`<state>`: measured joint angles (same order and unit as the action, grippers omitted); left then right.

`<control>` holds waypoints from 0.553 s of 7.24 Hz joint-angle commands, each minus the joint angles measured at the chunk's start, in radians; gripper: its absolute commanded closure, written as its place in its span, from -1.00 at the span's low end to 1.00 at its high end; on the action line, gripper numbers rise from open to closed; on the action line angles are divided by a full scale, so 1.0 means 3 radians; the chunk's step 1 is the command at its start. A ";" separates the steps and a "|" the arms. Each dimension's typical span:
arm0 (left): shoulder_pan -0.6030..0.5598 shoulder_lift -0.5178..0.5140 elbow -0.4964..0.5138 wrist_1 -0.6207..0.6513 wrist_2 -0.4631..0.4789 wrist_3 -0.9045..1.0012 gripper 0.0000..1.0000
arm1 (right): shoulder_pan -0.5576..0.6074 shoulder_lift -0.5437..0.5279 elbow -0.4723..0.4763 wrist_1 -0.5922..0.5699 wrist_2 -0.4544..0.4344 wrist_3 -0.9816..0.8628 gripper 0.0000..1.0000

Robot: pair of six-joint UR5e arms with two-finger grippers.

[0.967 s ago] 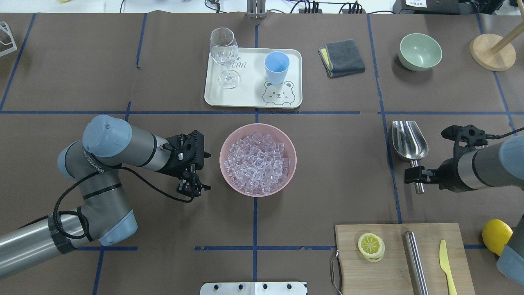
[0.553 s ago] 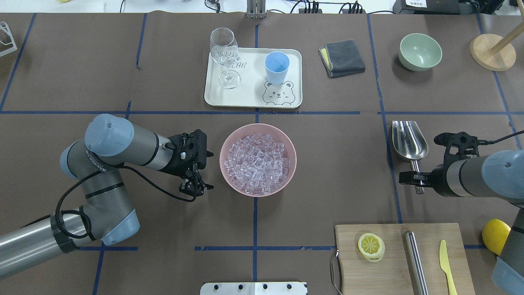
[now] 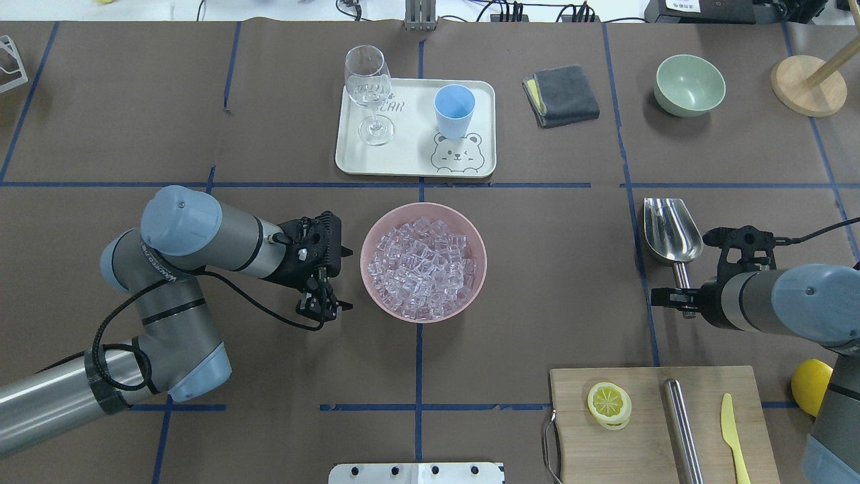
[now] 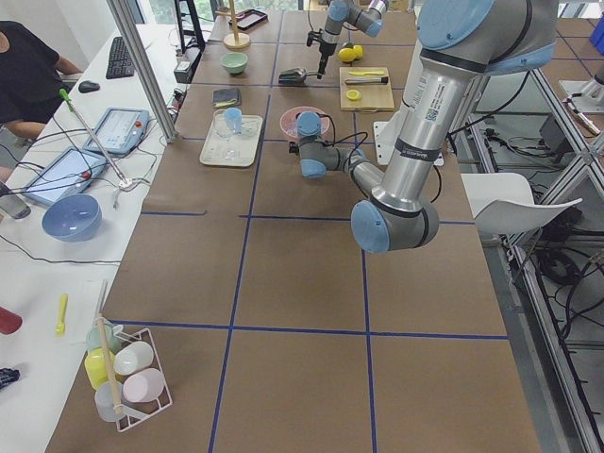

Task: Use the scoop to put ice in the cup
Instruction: 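Close the right gripper on the metal scoop handle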

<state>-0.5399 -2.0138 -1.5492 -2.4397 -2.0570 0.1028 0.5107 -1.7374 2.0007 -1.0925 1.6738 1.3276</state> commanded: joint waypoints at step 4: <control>0.0000 -0.0001 -0.0006 0.0002 0.0000 0.0000 -1.00 | -0.0015 -0.0022 0.0009 0.0011 -0.0021 -0.0013 0.93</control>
<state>-0.5400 -2.0141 -1.5508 -2.4392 -2.0570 0.1028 0.5046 -1.7404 1.9984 -1.0897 1.6669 1.3257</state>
